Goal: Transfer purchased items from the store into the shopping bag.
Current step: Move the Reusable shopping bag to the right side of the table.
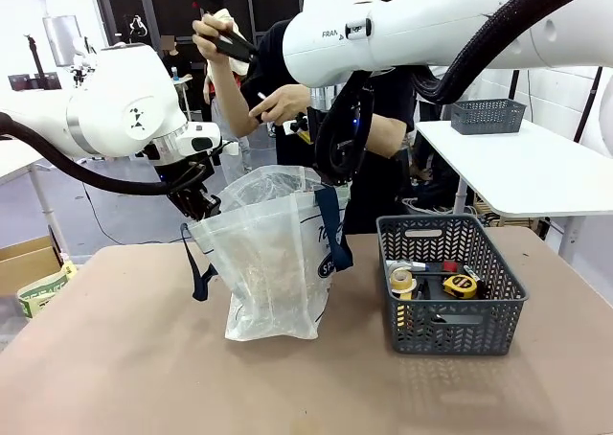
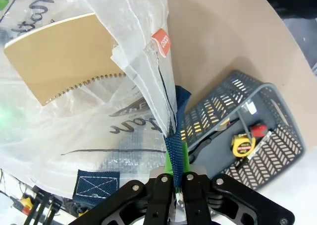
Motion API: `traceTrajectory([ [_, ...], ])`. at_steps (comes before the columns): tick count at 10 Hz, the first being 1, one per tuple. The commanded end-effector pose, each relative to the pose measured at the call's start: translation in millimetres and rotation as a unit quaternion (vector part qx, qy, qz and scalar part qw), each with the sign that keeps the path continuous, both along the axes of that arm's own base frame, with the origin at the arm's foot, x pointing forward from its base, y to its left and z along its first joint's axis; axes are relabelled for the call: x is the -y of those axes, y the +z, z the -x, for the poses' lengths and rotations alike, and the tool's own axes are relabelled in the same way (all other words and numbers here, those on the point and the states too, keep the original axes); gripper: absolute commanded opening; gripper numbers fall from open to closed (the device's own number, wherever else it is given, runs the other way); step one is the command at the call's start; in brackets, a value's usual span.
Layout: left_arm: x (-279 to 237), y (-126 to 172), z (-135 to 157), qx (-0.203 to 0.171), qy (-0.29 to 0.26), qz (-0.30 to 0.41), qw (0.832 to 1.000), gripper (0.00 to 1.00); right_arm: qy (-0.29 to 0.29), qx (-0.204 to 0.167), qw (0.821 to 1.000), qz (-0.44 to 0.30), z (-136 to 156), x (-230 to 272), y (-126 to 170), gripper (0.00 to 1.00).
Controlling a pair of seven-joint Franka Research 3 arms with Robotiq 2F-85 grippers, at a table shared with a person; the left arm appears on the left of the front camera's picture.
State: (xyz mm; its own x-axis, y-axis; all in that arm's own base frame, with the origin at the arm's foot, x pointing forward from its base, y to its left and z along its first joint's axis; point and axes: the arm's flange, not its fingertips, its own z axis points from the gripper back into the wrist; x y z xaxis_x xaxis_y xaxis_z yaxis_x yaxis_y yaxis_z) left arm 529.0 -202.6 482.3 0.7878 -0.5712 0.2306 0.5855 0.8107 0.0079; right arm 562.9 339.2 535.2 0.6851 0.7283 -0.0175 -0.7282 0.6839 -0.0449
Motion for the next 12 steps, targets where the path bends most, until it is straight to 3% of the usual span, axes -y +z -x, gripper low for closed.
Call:
traceTrajectory([
  [1,-1.4,1.3,-0.5,0.001,0.001,0.000,1.000,0.00,-0.003,-0.001,1.000,-0.001,-0.5,1.0,-0.1,0.00],
  [12,-1.7,15.7,3.4,0.013,-0.016,-0.038,0.999,0.00,-0.003,-0.001,1.000,-0.001,-0.5,1.0,-0.1,0.00],
])
